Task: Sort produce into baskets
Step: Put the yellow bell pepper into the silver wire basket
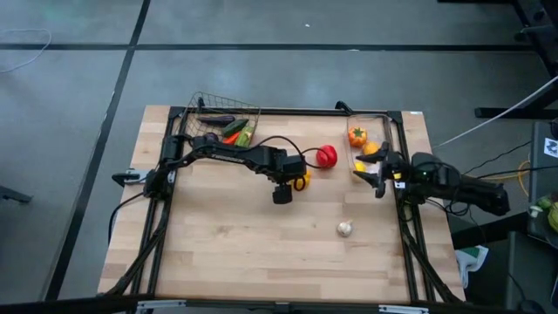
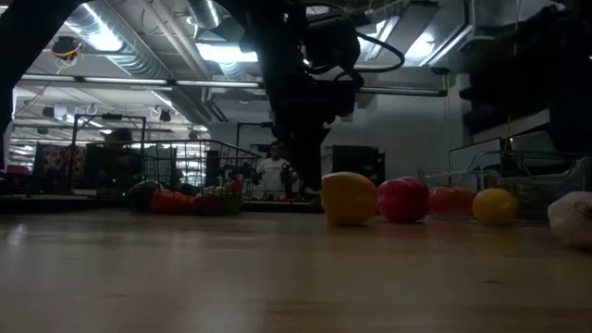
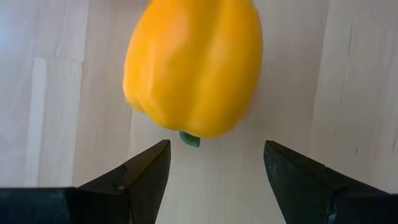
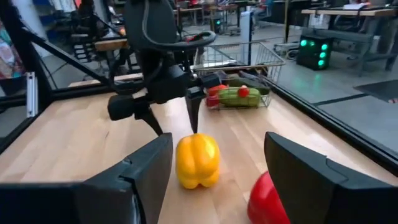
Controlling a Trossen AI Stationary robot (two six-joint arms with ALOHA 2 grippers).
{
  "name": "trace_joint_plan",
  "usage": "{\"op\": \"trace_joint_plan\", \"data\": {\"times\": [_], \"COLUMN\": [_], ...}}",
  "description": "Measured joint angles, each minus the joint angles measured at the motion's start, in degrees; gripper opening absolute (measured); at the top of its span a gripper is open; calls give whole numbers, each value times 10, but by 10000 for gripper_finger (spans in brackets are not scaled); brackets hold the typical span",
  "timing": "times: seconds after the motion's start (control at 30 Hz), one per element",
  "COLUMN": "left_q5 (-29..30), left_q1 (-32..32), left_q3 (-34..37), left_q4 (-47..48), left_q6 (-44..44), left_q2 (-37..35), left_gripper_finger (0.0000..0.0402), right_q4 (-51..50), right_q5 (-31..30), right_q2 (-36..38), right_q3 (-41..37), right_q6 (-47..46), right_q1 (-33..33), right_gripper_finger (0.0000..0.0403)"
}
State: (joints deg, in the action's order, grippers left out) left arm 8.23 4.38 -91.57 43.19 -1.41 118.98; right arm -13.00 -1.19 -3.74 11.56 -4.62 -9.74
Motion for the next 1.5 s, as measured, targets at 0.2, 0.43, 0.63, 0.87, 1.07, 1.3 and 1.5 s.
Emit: {"op": "trace_joint_plan", "data": {"times": [0.2, 0.43, 0.63, 0.87, 1.07, 1.3, 1.5], "left_q5": [0, 0, -1, -2, -2, -2, -2], "left_q1": [0, 0, 0, 0, 0, 0, 0], "left_q3": [0, 0, 0, 0, 0, 0, 0], "left_q4": [-20, -20, -20, -21, -23, -23, -23], "left_q6": [0, 0, -1, -1, -1, -1, -1], "left_q2": [0, 0, 0, 0, 0, 0, 0], "left_gripper_finger": [255, 255, 255, 255, 255, 255, 255], "right_q4": [-10, -27, -14, -13, 21, 35, 35], "right_q5": [-7, -7, -8, -14, -14, 6, 8], "right_q2": [36, 36, 34, 28, 29, 25, 25], "right_q3": [-26, -54, -60, -60, -64, -73, -74], "right_q6": [-1, 0, 3, 18, 68, 81, 97], "right_q1": [0, 0, 0, 0, 0, 0, 0], "right_gripper_finger": [253, 253, 253, 253, 253, 253, 253]}}
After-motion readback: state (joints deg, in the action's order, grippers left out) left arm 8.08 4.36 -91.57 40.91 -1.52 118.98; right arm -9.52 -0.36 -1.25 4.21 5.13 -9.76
